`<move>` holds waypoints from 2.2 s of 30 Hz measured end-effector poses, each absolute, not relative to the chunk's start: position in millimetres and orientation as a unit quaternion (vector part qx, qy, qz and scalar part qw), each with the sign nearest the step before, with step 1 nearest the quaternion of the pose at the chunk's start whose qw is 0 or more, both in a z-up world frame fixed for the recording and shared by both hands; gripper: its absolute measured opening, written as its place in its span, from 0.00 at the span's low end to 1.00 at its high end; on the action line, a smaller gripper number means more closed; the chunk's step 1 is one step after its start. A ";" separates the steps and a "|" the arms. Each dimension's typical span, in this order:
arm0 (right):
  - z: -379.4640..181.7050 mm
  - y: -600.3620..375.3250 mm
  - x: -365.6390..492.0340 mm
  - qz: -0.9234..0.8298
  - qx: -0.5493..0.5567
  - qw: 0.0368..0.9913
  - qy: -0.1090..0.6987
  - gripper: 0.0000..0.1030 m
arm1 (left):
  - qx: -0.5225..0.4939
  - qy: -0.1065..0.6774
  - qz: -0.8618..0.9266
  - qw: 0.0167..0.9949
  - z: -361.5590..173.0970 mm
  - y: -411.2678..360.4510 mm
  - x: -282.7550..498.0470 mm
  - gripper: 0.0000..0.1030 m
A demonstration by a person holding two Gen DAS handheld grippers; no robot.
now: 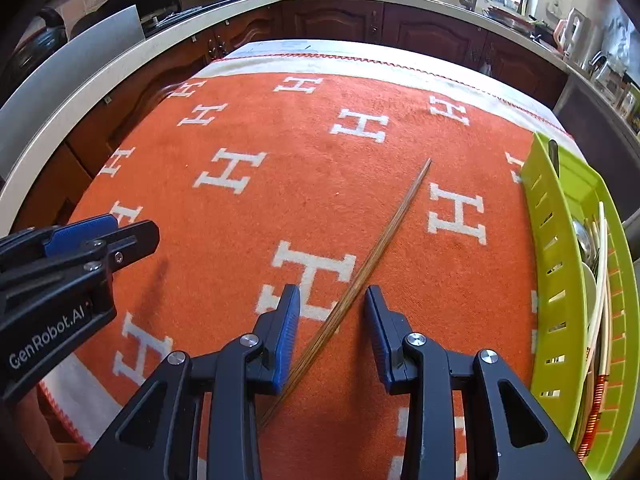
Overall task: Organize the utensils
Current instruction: 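Close the right tool on the brown wooden chopstick, then lift and carry the brown chopstick over the green tray with the right tool, then open the right tool to drop the brown chopstick into the tray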
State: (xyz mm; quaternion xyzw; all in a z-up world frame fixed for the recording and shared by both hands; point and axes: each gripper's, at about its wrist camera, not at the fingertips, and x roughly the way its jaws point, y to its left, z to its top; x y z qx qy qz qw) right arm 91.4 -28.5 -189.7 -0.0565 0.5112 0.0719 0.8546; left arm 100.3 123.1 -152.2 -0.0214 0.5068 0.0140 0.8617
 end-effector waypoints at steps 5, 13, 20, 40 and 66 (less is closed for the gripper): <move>-188.5 -34.8 90.3 0.067 -0.049 0.857 0.508 0.14 | -0.020 0.506 0.012 0.863 -149.9 121.2 98.8 0.34; -183.7 -68.6 98.6 0.076 0.034 0.844 0.529 0.06 | -0.006 0.498 -0.001 0.867 -136.7 105.6 92.2 0.37; -157.1 -93.6 98.3 0.090 0.069 0.853 0.509 0.06 | 0.005 0.491 -0.009 0.871 -123.0 90.8 88.7 0.55; -56.6 -225.6 54.8 0.077 0.143 0.885 0.437 0.06 | 0.074 0.460 -0.111 0.878 -62.4 -43.8 96.3 0.78; -106.3 -323.8 45.4 -0.003 0.172 0.859 0.482 0.06 | 0.084 0.489 -0.126 0.859 -101.1 -125.5 108.3 0.79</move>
